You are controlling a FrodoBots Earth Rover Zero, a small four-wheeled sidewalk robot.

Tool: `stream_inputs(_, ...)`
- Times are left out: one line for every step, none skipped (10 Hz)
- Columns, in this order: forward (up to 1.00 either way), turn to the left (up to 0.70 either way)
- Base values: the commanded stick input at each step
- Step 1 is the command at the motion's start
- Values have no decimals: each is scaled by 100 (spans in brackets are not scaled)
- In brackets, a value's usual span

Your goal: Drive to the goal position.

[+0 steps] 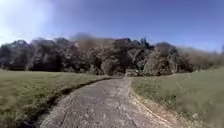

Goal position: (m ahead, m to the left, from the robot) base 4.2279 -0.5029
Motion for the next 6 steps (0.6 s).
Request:
stream_inputs(50, 0)
stream_inputs(50, 9)
stream_inputs(50, 25)
stream_inputs(50, 27)
stream_inputs(50, 22)
stream_inputs(50, 5)
